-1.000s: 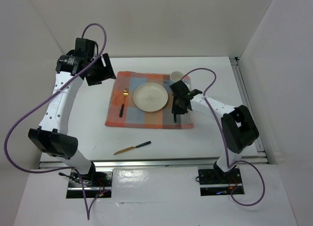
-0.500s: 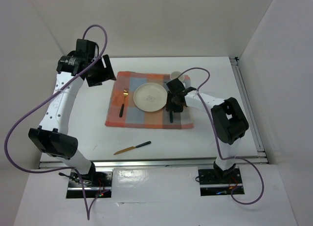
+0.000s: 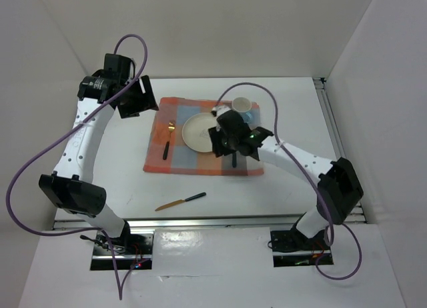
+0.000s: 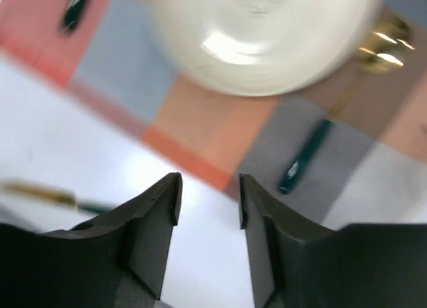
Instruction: Set the dinner table for one person
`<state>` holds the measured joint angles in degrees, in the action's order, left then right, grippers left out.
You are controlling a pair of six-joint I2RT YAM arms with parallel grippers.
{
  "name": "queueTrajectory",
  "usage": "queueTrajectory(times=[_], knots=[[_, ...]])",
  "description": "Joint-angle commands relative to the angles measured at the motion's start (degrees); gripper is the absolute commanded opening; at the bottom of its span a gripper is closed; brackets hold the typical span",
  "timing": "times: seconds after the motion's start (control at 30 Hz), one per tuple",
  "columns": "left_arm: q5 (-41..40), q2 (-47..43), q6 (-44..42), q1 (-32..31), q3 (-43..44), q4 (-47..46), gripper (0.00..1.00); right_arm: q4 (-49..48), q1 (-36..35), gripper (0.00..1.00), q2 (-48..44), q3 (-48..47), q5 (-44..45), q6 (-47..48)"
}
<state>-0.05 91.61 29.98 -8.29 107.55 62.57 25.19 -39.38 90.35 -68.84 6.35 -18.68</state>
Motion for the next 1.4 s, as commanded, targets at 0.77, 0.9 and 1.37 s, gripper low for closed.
queueTrajectory(times=[0.77, 0.9, 1.37], knots=[[0.2, -4.7, 0.5, 0.1, -1.7, -2.2, 0.83, -3.7, -26.7, 0.62, 19.5, -2.6, -4.5, 30.2], [-0.3, -4.7, 0.5, 0.1, -1.2, -2.2, 0.83, -3.7, -26.1, 0.48, 20.8, -1.9, -6.9, 30.2], [-2.0, -3.6, 0.5, 0.1, 1.7, -1.1, 0.83, 3.8, -25.8, 0.00, 4.6, -0.3, 1.4, 22.2]])
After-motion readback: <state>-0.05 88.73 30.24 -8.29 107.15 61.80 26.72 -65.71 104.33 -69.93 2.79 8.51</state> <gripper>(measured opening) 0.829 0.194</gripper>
